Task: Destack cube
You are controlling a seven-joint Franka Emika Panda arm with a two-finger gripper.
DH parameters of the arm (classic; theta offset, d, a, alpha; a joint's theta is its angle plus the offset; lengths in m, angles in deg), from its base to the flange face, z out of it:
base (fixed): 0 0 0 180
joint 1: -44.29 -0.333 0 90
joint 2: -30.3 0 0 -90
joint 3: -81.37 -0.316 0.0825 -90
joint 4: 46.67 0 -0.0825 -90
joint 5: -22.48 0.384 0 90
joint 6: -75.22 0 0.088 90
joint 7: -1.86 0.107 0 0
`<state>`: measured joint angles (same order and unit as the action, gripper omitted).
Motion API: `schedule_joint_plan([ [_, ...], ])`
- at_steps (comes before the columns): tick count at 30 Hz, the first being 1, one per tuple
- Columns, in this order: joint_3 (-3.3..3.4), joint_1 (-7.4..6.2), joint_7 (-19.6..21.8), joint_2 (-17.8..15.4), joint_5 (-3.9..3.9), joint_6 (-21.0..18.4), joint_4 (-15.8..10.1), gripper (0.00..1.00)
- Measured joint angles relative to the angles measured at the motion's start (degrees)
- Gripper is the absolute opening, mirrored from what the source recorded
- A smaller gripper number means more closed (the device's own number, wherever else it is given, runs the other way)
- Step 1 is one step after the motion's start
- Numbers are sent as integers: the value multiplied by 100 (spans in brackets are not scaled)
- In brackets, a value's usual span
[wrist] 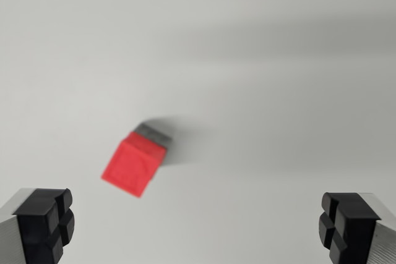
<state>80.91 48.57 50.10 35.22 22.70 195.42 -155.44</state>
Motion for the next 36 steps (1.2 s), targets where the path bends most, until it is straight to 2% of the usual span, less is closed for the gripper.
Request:
schedule_joint_plan([
  [21, 0, -12, 65, 0, 0, 27, -58, 100],
  [36, -2, -90, 418, 0, -9, 267, -363, 100],
])
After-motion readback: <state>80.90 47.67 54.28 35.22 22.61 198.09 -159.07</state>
